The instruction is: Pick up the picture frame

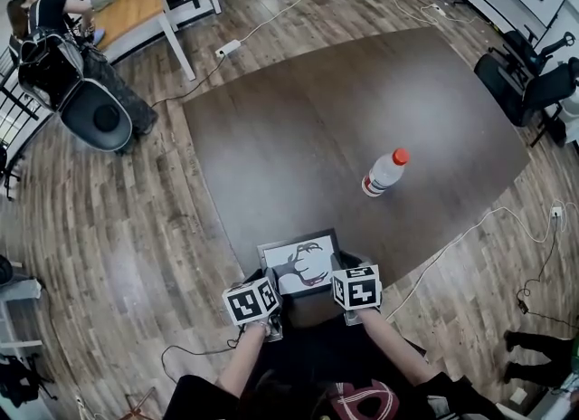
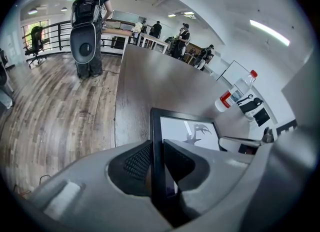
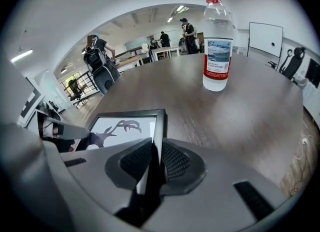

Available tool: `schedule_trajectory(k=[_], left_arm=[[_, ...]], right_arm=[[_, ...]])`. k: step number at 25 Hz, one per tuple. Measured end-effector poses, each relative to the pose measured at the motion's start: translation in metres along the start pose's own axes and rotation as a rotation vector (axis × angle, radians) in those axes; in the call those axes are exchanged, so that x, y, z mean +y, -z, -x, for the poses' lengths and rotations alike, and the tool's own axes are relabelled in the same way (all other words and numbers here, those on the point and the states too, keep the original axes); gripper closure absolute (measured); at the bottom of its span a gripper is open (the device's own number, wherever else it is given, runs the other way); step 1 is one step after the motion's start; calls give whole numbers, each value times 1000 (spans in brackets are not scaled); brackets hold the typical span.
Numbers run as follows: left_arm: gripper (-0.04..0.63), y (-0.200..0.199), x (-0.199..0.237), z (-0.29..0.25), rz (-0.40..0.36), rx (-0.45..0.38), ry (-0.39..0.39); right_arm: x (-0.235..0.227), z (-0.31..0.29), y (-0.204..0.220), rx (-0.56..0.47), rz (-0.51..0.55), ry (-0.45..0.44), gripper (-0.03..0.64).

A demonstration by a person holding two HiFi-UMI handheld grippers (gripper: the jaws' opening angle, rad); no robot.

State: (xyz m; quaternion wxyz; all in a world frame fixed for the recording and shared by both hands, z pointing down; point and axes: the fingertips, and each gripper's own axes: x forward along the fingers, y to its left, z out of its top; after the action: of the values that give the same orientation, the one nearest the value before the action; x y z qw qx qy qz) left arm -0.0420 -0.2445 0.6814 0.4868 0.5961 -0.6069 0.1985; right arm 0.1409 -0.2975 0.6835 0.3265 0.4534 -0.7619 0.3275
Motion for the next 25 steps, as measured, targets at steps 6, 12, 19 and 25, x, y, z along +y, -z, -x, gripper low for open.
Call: schedule_trajectory(k=[6,12,19,25], left_arm=[[518,4,1,3,0,13,7],[518,3,-3,4,-17,7,18],[518,0,-9,8,-38,-13,29],[518,-9,-14,13,-55,-36,38]], right_arm=[[1,1,2,9,-6,-25,544],[-1,6,8,6,-17,-4,543],[-3,12,5,-15,-19,5,544],[-4,20,-3,-51,-19,20,543]])
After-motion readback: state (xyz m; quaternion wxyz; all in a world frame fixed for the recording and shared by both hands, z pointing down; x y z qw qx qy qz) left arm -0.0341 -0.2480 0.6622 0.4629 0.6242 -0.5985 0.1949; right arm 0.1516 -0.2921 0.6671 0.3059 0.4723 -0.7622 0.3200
